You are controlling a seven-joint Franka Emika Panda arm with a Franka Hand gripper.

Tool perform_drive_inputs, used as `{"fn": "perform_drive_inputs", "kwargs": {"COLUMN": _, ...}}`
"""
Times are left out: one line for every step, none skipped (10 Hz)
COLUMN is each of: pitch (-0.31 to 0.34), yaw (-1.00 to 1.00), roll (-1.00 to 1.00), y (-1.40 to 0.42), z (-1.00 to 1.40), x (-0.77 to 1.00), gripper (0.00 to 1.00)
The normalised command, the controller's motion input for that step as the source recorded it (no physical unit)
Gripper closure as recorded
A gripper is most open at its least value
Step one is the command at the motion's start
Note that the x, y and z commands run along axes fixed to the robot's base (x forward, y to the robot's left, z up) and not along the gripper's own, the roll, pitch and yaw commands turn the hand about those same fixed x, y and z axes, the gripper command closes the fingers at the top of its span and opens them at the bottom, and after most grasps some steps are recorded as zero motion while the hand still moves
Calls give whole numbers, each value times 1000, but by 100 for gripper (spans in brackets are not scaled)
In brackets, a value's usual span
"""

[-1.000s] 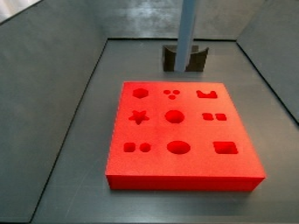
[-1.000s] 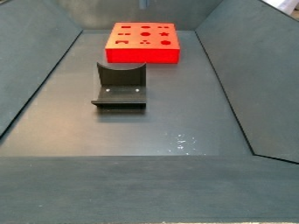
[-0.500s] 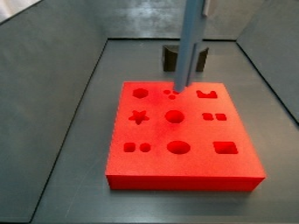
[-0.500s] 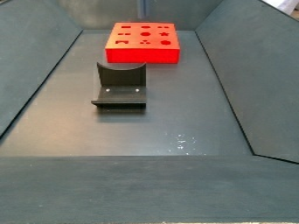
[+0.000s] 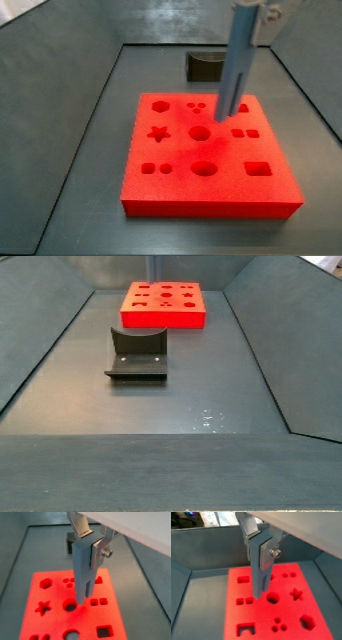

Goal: Pick up the double-square object. Move up. Move to above the board. Insert the double-square object.
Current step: Insert the double-square object.

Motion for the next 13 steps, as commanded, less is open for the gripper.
{"fn": "perform_drive_inputs", "kwargs": {"pitch": -101, "yaw": -817, "roll": 159, "y": -69, "z": 0, "x": 217, "gripper": 100}}
{"fn": "perform_drive_inputs", "kwargs": {"pitch": -89, "yaw": -874, "roll": 111, "y": -46, "z": 3, "x": 151, "gripper": 100}}
{"fn": "perform_drive_inputs", "kwargs": {"pitch": -77, "yaw": -909, "roll": 106, "y": -37, "z": 17, "x": 111, "gripper": 100}}
{"fn": "perform_drive_inputs", "kwargs": {"pitch": -74, "yaw": -883, "roll": 144, "y": -51, "z": 0, "x": 131, "gripper": 100}}
{"fn": "perform_drive_inputs", "kwargs": {"pitch": -77, "yaw": -909, "roll": 166, "y": -37, "z": 0, "x": 97, "gripper": 100}}
{"fn": "perform_drive_inputs", "kwargs": {"pitch": -83, "yaw": -889, "roll": 193, "y": -40, "z": -37, "x": 123, "gripper": 100}}
{"fn": "perform_drive_inputs", "kwargs": {"pitch": -77, "yaw": -803, "roll": 207, "y": -63, "z": -54, "x": 226, "gripper": 100}}
{"fn": "perform_drive_inputs", "kwargs": {"pitch": -36, "yaw": -620, "roll": 173, "y": -111, "z": -69, "x": 437, "gripper": 100}}
{"fn": "perform_drive_inputs", "kwargs": {"pitch": 0, "yaw": -437, "roll": 77, "y": -151, "z": -160, "x": 554, "gripper": 100}}
{"fn": "perform_drive_inputs", "kwargs": {"pitch": 0, "yaw": -246, "roll": 4, "y": -77, "z": -140, "x": 277, "gripper": 100}}
{"fn": "perform_drive_inputs", "kwargs": {"pitch": 0, "yaw": -191, "roll": 17, "y": -34, "z": -209, "x": 137, "gripper": 100}}
{"fn": "perform_drive_inputs", "kwargs": {"pitch": 49, "yaw": -134, "roll": 91, "y": 0, "z": -243, "x": 43, "gripper": 100}}
{"fn": "perform_drive_inputs", "kwargs": {"pitch": 76, "yaw": -86, "roll": 89, "y": 0, "z": -283, "x": 0, "gripper": 100}}
